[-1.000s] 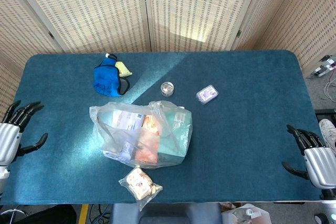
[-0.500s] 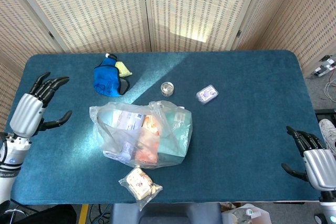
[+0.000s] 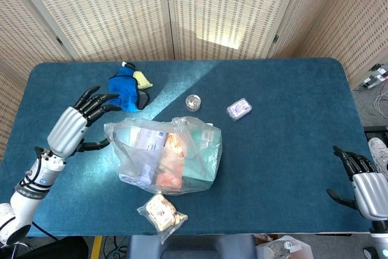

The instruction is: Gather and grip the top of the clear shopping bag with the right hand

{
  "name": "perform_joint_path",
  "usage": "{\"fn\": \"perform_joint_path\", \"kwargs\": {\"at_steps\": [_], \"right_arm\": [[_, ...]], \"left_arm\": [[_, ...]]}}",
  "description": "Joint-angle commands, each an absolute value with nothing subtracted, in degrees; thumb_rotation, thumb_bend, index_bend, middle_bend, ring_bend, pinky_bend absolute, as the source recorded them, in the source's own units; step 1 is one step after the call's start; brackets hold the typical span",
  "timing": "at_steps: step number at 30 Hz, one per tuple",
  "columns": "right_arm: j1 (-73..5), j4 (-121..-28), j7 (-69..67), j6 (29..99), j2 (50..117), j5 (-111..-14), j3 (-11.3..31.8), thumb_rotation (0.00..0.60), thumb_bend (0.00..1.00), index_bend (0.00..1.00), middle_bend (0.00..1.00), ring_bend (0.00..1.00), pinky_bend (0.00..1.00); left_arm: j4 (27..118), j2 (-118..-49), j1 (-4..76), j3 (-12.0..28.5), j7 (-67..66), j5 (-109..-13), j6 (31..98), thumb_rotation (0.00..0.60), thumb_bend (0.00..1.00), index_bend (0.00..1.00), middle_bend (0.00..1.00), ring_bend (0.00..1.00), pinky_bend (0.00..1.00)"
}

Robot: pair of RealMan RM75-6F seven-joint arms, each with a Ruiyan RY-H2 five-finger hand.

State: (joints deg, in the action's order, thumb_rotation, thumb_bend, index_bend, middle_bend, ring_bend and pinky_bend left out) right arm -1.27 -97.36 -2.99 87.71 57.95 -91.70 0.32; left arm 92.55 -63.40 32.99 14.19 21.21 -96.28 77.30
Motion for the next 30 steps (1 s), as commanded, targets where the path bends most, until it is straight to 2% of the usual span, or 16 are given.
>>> {"fn": "perform_joint_path", "kwargs": {"at_steps": [1, 8, 20, 30], "right_arm": [[-1.2, -97.1, -3.2, 87.7, 58.1, -91.6, 0.3, 0.6, 0.15, 0.04, 0.21, 0.16, 0.21], [-1.3, -97.0, -3.4, 87.6, 58.0, -91.9, 0.2, 0.6, 0.15, 0.04, 0.21, 0.16, 0.21], [-2.4, -97.1, -4.7, 86.8, 57.6, -94.1, -0.2, 0.6, 0.15, 0.04, 0.21, 0.16, 0.21], [-5.4, -96.4, -7.9, 83.7, 57.2, -96.3, -0.2, 0.6, 0.15, 0.04, 0.21, 0.16, 0.21]], "left_arm": [[93.7, -63.3, 33.8, 13.9, 22.4, -95.9, 76.4, 0.6, 0.28, 0.3, 0.15, 0.16, 0.04], [93.9, -64.8, 35.4, 14.2, 24.3, -94.8, 76.2, 0.6, 0.28, 0.36, 0.19, 0.19, 0.05], [91.7, -69.2, 37.3, 16.4, 26.2, -92.5, 78.9, 0.6, 0.28, 0.55, 0.32, 0.29, 0.08], [93.5, -68.9, 37.3, 16.7, 28.1, -90.8, 79.2, 0.6, 0.28, 0.64, 0.36, 0.31, 0.09]]}}
